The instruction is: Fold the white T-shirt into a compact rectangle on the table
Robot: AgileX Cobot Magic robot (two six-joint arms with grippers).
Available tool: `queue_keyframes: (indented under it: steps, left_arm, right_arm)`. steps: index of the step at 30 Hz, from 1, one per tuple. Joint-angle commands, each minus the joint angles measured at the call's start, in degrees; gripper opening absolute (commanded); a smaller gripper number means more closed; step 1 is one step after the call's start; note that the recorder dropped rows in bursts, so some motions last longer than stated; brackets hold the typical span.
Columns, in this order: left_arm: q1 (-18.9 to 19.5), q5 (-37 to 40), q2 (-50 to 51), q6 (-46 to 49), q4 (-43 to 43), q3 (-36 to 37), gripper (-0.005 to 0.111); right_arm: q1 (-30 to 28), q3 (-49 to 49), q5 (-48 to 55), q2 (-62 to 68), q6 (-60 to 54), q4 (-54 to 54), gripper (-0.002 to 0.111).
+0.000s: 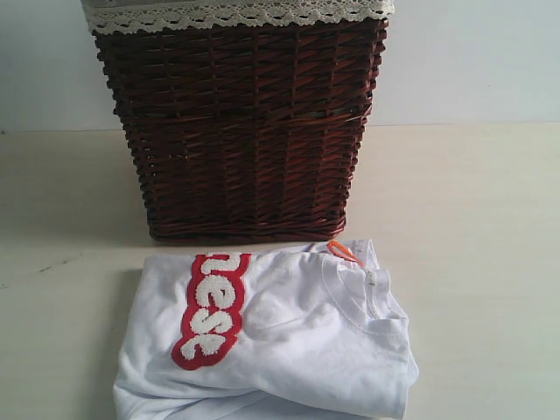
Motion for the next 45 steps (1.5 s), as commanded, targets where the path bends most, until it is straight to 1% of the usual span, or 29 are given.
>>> queue_keyframes:
  steps: [1,4,5,9,11,13,17,20,22,23,25,45]
  left_arm:
    - [3.0,-1.1,-6.0,0.2,-1.2,5.0,0.000]
    - [4.9,-0.1,-9.6,0.2,-3.4,6.3,0.000]
    - [5.6,2.2,-11.0,0.2,-3.8,6.3,0.000]
    - [8.4,9.0,-15.4,0.4,-0.1,6.3,0.000]
    - [9.2,12.5,-17.5,0.4,1.9,6.3,0.000]
    - [9.4,15.9,-19.6,0.5,4.6,6.3,0.000]
    - [9.5,21.9,-19.9,0.5,9.6,6.3,0.000]
    - [9.5,21.8,-19.9,-0.7,9.6,6.3,0.000]
    - [11.2,21.7,-19.9,-4.3,9.6,6.3,0.000]
    - [13.3,21.7,-19.9,-5.2,9.6,6.3,0.000]
    - [14.6,22.9,-19.9,-5.4,10.2,6.3,0.000]
    - [14.6,22.9,-19.9,-5.4,10.2,6.3,0.000]
  right_arm:
    - [0.1,0.2,-0.3,-0.1,0.0,-0.2,0.000]
    - [0.1,0.2,-0.3,-0.1,0.0,-0.2,0.000]
    - [0.1,0.2,-0.3,-0.1,0.0,-0.2,0.000]
    - [0.1,0.2,-0.5,-0.1,0.0,-0.2,0.000]
    - [0.1,0.2,-0.5,-0.1,-0.1,-0.2,0.000]
    - [0.1,0.2,-0.5,-0.1,-0.1,-0.2,0.000]
    - [0.1,0.2,-0.5,-0.1,0.0,-0.2,0.000]
    - [0.1,0.2,-0.6,-0.1,0.0,-0.2,0.000]
    - [0.1,0.2,-0.7,-0.1,0.0,-0.2,0.000]
    - [0.1,0.2,-0.7,-0.1,0.0,-0.2,0.000]
    - [0.1,0.2,-0.7,-0.1,0.0,-0.2,0.000]
    - [0.1,0.2,-0.5,-0.1,0.0,-0.2,0.000]
